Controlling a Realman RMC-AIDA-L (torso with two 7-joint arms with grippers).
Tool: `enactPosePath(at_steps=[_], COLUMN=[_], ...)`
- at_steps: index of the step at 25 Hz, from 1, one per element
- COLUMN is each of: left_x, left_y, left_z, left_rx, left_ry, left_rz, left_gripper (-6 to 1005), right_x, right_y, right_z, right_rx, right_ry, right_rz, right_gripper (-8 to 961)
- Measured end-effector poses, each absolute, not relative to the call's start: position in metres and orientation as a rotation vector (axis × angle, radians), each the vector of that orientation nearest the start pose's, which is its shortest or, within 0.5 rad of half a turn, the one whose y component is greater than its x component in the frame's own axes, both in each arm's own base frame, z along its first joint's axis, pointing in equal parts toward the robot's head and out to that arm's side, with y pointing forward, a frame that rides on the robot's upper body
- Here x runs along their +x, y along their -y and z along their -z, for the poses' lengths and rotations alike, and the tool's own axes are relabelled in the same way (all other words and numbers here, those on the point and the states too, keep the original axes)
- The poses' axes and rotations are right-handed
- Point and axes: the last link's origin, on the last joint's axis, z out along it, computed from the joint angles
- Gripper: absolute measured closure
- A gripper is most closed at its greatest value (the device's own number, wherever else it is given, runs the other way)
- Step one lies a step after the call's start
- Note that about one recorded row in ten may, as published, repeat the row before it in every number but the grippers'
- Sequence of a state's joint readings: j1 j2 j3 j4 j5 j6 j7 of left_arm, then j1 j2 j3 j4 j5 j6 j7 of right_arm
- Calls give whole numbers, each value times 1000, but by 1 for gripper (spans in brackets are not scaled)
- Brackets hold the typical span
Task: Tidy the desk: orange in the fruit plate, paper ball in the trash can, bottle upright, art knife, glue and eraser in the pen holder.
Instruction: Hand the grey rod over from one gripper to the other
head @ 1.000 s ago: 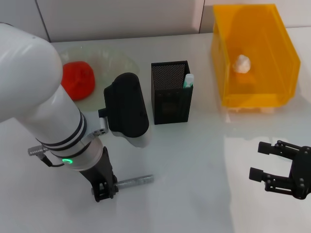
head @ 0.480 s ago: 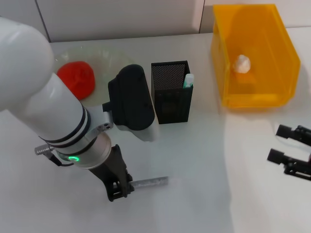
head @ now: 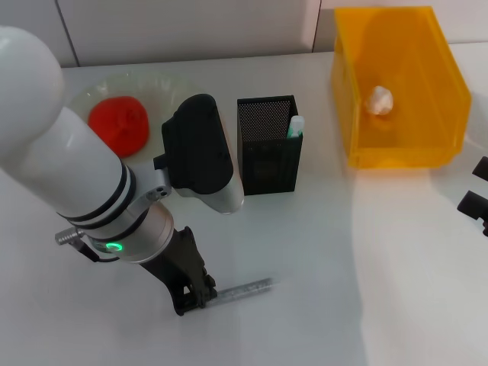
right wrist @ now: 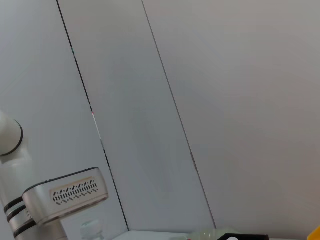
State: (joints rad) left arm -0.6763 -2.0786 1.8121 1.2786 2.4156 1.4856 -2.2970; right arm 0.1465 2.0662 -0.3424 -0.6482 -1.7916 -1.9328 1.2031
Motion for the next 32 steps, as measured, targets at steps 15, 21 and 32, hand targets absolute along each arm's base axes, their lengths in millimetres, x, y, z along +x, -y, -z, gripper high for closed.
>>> enactPosePath(at_steps=[15, 21, 32], left_x=[-134, -135, -143], left_y=[-301, -300, -295], left_z=[80, 80, 94], left_rx=[-3021, -3019, -2961], left_ry=[104, 101, 35], left_rz=[-702, -718, -865], left_gripper=[866, 721, 467], right_x=[337, 337, 336], right_y=[-200, -199, -197], right_z=[-72, -71, -59], right_rx=[-2249, -2250, -2377], right_ry=[-654, -656, -620], right_rz=[-1122, -1122, -1045], right_gripper=[169, 169, 168])
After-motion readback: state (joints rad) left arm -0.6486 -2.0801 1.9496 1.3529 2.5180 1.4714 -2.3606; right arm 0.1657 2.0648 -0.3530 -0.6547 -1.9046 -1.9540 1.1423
